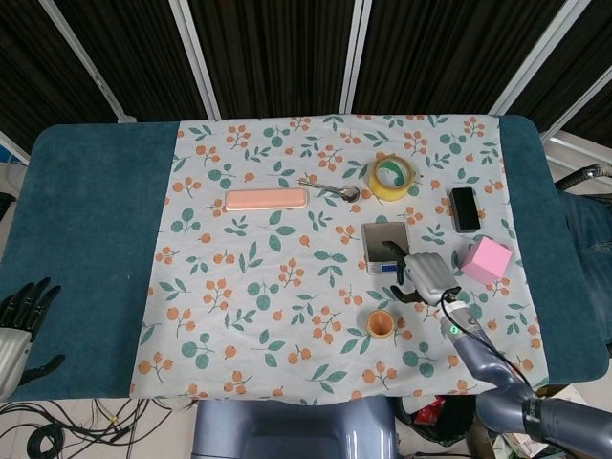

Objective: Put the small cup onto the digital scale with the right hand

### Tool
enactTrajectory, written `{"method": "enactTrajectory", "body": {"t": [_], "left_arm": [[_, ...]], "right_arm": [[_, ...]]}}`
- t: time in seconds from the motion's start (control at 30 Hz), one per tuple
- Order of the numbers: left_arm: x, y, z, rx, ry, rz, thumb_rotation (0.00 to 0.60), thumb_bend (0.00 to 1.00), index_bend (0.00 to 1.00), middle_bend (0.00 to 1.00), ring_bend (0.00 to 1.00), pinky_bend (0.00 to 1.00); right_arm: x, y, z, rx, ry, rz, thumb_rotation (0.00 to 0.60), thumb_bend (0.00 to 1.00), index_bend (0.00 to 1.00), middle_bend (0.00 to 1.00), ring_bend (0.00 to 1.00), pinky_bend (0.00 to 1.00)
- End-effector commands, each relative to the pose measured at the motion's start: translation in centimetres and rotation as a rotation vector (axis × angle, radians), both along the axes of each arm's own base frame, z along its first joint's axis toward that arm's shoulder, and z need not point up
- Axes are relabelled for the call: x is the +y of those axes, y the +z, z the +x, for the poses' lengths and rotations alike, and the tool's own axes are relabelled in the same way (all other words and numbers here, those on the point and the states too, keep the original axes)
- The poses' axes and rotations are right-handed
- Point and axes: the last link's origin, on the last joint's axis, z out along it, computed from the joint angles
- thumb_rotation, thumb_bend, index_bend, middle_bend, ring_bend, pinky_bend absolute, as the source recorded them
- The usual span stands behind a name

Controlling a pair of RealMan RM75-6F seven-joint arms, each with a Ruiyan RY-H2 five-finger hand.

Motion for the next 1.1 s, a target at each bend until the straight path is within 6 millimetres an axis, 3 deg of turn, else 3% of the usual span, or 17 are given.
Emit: {"method": "enactTrajectory", "body": {"t": [0.03,0.13,0.27,0.7,0.93,1.1], "left_arm": [[0.0,0.0,0.0,0.001,0.0,0.0,0.6,0.13,0.02,0.0,0.0,0.14],[0.0,0.0,0.0,0.001,-0.001,0.001,0.6,0.13,0.02,0.0,0.0,0.14],[0.0,-0.1,0.0,0.002,-0.001,0.001,0.6,0.13,0.02,0.0,0.0,0.14],[0.0,0.0,0.0,-0.002,0.004,0.001,0.6,0.13,0.02,0.0,0.0,0.14],[0.0,0.0,0.0,-0.001,0.007,-0.001,0.6,0.13,0.02,0.0,0.0,0.14],[0.0,0.0,0.0,0.0,0.008,-0.001,0.6,0.13,0.02,0.0,0.0,0.14]], "right_arm": [[0.8,1.0,-0.3,-0.006,0.007,0.0,0.6,0.15,0.1,0.2,0.34,0.38],[1.8,1.2,-0.4,0.009,0.028,0.036,0.6,0.12,0.09,0.12,0.24,0.29],[3.5,1.0,-0.3,0.033,0.068,0.068,0.6,0.11,0.09,0.1,0.21,0.28],[6.7,-1.6,0.8,0.034,0.167,0.111,0.6,0.12,0.09,0.14,0.22,0.27],[7.2,-2.6,1.0,0.059,0.178,0.127,0.6,0.11,0.09,0.16,0.23,0.27],[7.4,-2.9,1.0,0.063,0.176,0.129,0.6,0.11,0.1,0.23,0.31,0.3]]}}
